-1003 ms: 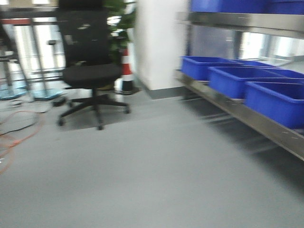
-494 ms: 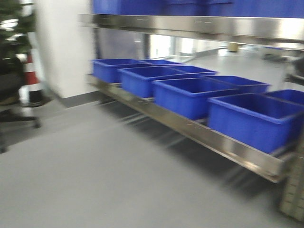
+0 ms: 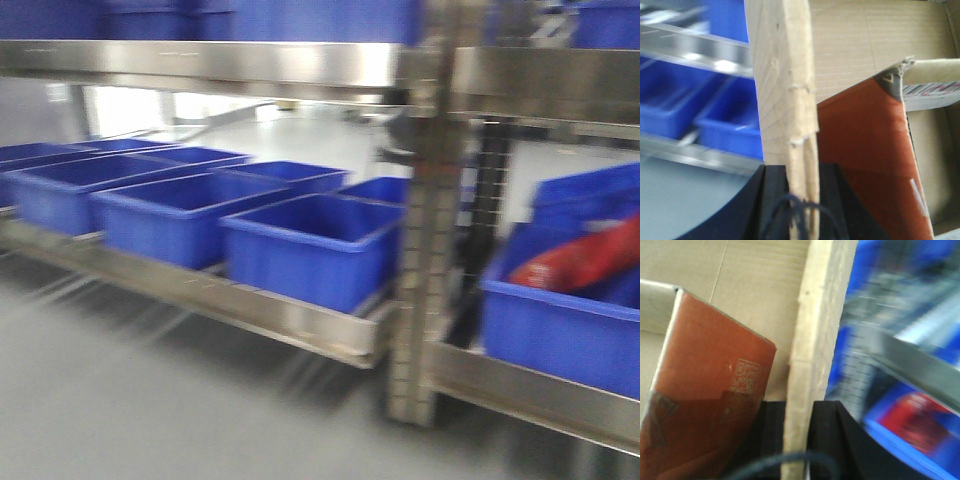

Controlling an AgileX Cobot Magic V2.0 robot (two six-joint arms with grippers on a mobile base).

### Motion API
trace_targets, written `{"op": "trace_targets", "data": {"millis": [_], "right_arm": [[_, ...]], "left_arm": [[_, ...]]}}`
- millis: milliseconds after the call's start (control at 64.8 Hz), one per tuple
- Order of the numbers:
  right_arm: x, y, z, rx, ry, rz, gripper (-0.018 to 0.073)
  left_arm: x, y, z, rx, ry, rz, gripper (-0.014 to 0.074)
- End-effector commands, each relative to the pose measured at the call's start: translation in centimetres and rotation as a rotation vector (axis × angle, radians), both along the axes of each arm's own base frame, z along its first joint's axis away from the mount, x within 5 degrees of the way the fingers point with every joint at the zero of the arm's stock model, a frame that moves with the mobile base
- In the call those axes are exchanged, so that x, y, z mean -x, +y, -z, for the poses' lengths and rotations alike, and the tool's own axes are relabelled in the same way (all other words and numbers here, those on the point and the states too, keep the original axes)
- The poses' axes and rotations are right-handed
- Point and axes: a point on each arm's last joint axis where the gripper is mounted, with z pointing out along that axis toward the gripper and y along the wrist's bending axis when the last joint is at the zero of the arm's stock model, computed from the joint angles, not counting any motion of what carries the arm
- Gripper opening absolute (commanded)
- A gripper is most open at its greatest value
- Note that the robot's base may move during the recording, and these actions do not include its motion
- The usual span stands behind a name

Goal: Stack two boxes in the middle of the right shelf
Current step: 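Turn and drive toward the steel shelf with blue bins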

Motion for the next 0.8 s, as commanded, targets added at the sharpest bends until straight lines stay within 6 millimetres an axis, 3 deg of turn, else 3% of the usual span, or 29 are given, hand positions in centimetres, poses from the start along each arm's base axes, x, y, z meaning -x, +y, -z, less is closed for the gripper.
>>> {"op": "trace_targets", "data": {"millis": [0,787], "right_arm": [[0.22,-0.58,-0.84,0.024,-0.071,0.030,-0.0154],[0.22,-0.58,-0.84,0.024,-0.071,0.030,-0.0154]], "left_arm": [[0.37,0.49,-1.17,-0.001,-0.093,-0.020,-0.0111],[0.37,0.49,-1.17,-0.001,-0.093,-0.020,-0.0111]]}}
